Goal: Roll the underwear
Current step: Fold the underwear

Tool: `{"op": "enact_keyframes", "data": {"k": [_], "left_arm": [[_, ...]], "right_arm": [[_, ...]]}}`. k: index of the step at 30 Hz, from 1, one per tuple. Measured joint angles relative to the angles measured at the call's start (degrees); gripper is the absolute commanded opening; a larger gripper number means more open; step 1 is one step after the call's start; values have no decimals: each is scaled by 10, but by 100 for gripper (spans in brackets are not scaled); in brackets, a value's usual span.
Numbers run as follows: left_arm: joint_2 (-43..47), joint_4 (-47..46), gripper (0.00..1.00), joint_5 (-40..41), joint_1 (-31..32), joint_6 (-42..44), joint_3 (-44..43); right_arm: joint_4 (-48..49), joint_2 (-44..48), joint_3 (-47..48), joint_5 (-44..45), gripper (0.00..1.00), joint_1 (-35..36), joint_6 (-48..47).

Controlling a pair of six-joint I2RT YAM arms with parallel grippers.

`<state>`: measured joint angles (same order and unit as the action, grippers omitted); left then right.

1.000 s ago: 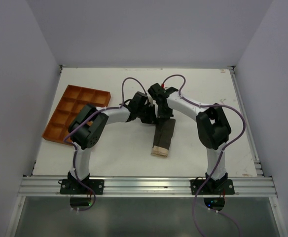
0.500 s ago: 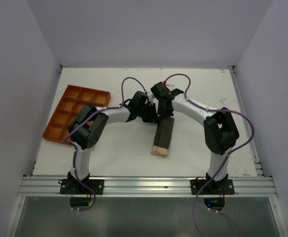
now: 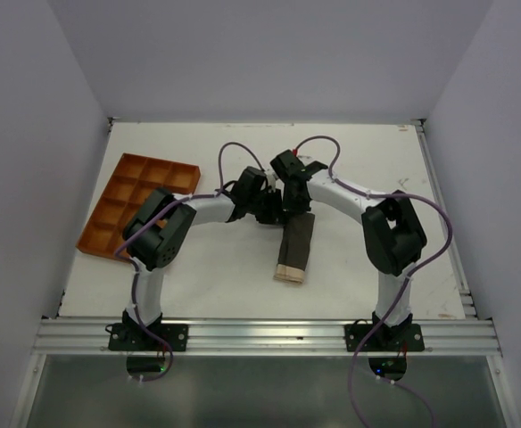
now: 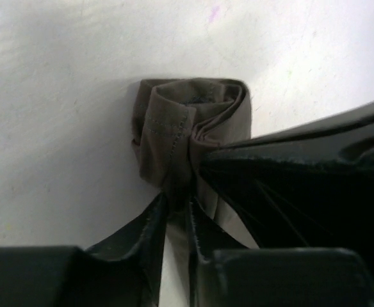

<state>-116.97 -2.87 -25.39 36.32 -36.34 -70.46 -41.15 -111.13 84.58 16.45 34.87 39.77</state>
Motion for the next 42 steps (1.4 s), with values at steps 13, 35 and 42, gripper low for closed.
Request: {"op": "enact_keyframes", "data": {"k": [13,35,42], "left_arm": [[118,67,45,33,-4,4,81],[286,49,19,-18,106,-8,141],[264,17,19,-24,137,-16,203]], "right_arm": [[-3,-5,13,-18,34,0,-3],[-28,269,-115,-137,18,-82,49],[-16,314,-205,-175,19,-82,61]]}}
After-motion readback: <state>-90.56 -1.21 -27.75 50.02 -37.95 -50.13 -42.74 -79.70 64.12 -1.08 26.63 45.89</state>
